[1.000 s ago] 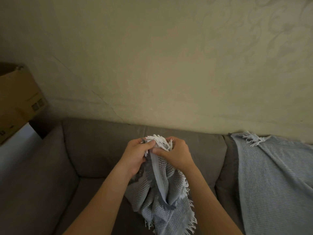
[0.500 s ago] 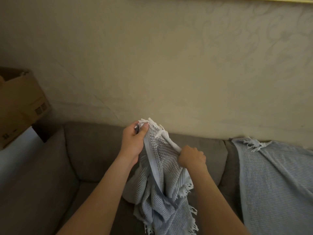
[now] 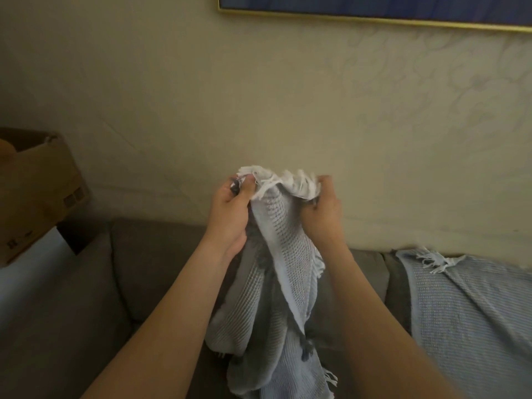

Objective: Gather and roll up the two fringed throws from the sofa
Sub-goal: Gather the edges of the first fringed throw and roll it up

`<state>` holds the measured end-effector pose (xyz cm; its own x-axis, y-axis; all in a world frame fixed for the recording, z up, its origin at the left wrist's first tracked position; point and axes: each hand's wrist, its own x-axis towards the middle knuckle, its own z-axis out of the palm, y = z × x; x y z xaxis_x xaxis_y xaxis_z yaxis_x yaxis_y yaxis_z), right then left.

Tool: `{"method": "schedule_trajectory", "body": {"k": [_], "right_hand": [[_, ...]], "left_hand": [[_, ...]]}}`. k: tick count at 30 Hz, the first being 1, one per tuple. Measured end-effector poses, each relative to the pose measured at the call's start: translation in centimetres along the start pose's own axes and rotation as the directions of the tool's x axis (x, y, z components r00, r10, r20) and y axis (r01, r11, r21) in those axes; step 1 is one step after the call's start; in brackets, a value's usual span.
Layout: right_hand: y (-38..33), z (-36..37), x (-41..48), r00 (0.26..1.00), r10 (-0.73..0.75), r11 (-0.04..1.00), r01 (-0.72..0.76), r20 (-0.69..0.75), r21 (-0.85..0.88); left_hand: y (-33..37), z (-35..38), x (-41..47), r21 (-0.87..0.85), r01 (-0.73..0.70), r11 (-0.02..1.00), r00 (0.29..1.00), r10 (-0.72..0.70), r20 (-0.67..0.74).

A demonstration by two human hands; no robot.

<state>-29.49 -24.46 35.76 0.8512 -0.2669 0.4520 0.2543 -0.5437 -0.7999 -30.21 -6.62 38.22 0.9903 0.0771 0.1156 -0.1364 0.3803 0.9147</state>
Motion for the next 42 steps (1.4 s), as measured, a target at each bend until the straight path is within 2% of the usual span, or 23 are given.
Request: {"method": "schedule_trajectory", "body": {"k": [2, 3, 4, 5, 6, 8, 9, 12, 14, 16, 21, 25, 28, 30, 33, 36, 38, 42], "right_hand": [[0.0, 0.5, 0.3, 0.941, 0.015, 0.994, -0.050, 0.337, 0.096], [-0.1, 0.7, 0.0, 0.898, 0.059, 0.989, -0.112, 0.437, 0.096], [0.0, 1.0, -0.6, 0.891, 0.112, 0.983, -0.164, 0.440, 0.081], [0.0, 1.4, -1.5, 0.914, 0.194, 0.971, -0.230, 0.356, 0.060], [0.3, 1.9, -2.6, 0.940, 0.264, 0.955, -0.287, 0.216, 0.082], [1.2, 2.8, -5.2, 0.968, 0.252, 0.947, -0.248, 0.003, 0.205], [1.6, 3.3, -6.6, 0.982, 0.186, 0.960, -0.181, -0.004, 0.212], [3.7, 5.1, -9.7, 0.987, 0.030, 0.997, -0.041, 0.156, 0.068], [4.9, 5.7, -10.5, 0.984, 0.061, 0.998, -0.062, 0.168, 0.002], [6.1, 5.9, -10.9, 0.977, 0.157, 0.987, -0.153, 0.145, -0.037], [8.9, 6.0, -11.7, 0.926, 0.268, 0.945, -0.201, 0.264, -0.257], [9.4, 5.7, -11.6, 0.945, 0.248, 0.955, -0.201, 0.215, -0.218], [8.5, 5.6, -11.9, 0.986, 0.120, 0.990, -0.110, 0.119, -0.085], [8.1, 5.5, -12.5, 0.993, 0.052, 0.997, -0.046, 0.108, -0.060], [7.7, 5.6, -13.5, 0.984, 0.001, 0.984, 0.031, 0.178, -0.175], [8.1, 6.4, -14.3, 0.962, -0.153, 0.894, 0.233, 0.228, -0.383], [8.0, 7.0, -14.5, 0.961, -0.157, 0.852, 0.248, 0.228, -0.460], [6.9, 8.0, -14.6, 0.984, -0.063, 0.815, 0.148, 0.168, -0.560]], "left_hand": [[0.9, 0.9, 0.7, -0.011, -0.035, 0.999, 0.999, 0.034, -0.009], [1.2, 1.2, 1.0, -0.003, -0.054, 0.999, 0.998, 0.054, -0.029], [1.2, 1.4, 1.4, 0.018, -0.069, 0.997, 0.995, 0.070, -0.064], [1.1, 1.5, 1.8, 0.044, -0.076, 0.996, 0.991, 0.080, -0.103], [0.7, 1.4, 2.1, 0.061, -0.071, 0.996, 0.987, 0.079, -0.139], [-0.5, 1.0, 2.7, 0.087, -0.033, 0.996, 0.983, 0.049, -0.179], [-1.1, 0.9, 2.7, 0.094, -0.016, 0.995, 0.981, 0.033, -0.192], [-2.8, 0.9, 2.4, 0.074, 0.032, 0.997, 0.974, -0.015, -0.225], [-3.8, 1.1, 2.2, 0.079, 0.073, 0.994, 0.967, -0.051, -0.250], [-4.5, 1.1, 2.1, 0.064, 0.109, 0.992, 0.958, -0.087, -0.272], [-5.2, 0.5, 2.4, 0.049, 0.163, 0.985, 0.943, -0.141, -0.300], [-5.2, -0.2, 2.9, 0.060, 0.162, 0.985, 0.950, -0.139, -0.278], [-4.9, 0.1, 2.9, 0.029, 0.232, 0.972, 0.937, -0.216, -0.274], [-4.9, 0.5, 2.9, 0.007, 0.283, 0.959, 0.930, -0.273, -0.246], [-5.1, 0.6, 2.7, 0.002, 0.338, 0.941, 0.923, -0.331, -0.197], [-4.9, 0.6, 1.9, -0.001, 0.369, 0.929, 0.919, -0.365, -0.149], [-4.8, 0.5, 1.5, -0.001, 0.380, 0.925, 0.917, -0.377, -0.129], [-4.7, 0.5, 0.8, -0.077, 0.404, 0.912, 0.905, -0.410, -0.112]]}}
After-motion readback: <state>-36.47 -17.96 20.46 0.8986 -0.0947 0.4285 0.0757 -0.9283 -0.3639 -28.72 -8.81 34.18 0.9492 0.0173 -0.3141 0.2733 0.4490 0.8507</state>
